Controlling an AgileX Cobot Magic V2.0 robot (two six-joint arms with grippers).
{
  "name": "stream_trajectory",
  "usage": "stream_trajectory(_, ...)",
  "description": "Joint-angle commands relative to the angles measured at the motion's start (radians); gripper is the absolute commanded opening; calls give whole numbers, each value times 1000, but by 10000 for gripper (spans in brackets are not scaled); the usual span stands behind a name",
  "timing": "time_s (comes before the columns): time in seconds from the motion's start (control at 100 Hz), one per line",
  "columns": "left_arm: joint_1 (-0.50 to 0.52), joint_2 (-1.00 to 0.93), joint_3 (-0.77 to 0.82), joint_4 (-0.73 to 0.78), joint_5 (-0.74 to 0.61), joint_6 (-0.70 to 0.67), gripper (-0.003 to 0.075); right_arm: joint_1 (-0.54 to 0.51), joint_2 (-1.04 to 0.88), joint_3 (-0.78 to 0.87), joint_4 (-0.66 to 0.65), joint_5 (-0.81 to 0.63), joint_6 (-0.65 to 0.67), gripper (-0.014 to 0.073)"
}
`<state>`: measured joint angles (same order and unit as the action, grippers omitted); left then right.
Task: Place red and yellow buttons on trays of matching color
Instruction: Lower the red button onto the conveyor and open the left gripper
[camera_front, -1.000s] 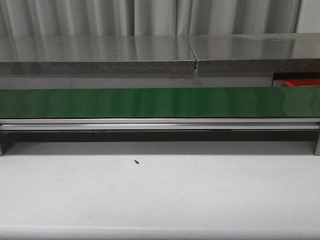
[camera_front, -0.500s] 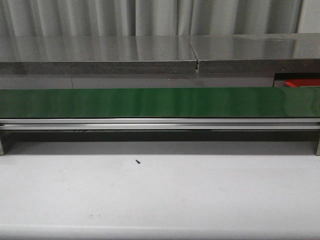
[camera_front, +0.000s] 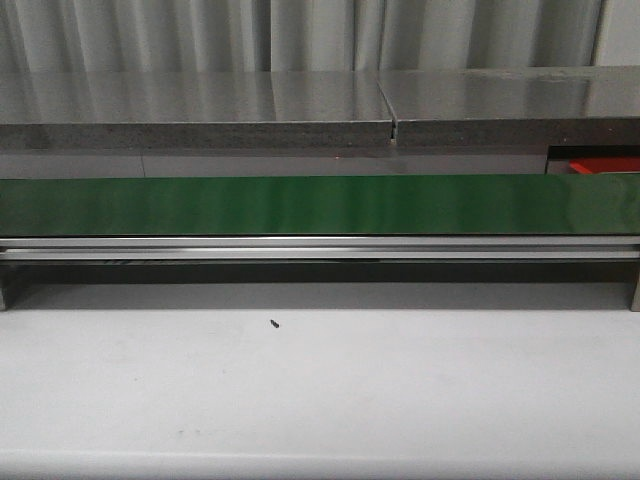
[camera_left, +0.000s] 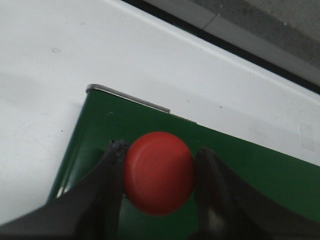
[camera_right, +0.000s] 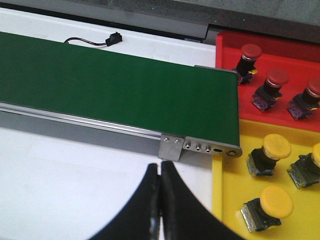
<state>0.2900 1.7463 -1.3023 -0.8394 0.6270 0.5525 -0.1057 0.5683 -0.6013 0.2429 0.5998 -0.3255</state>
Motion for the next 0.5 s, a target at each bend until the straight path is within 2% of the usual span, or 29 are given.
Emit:
stream_trajectory(0.0,-33,-53,-10,-52,-65,11,103,2,0,-25,8,-62,-8,-67)
stream_trajectory(0.2,-66,-50,-6,-52,-85,11,112,2,0,-25,8,-62,-8,-67)
stream_trajectory(0.26,-71,-50,-6,-52,-87,11,135,2,0,-25,8,-62,-8,-67)
stream_trajectory(0.33,-73,-50,-6,-52,-84,11,206,2,0,-25,8,-62,-8,-67)
stream_trajectory(0.49,-73,-50,-6,-52,-56,11,466,2,0,-25,8,-62,-8,-67)
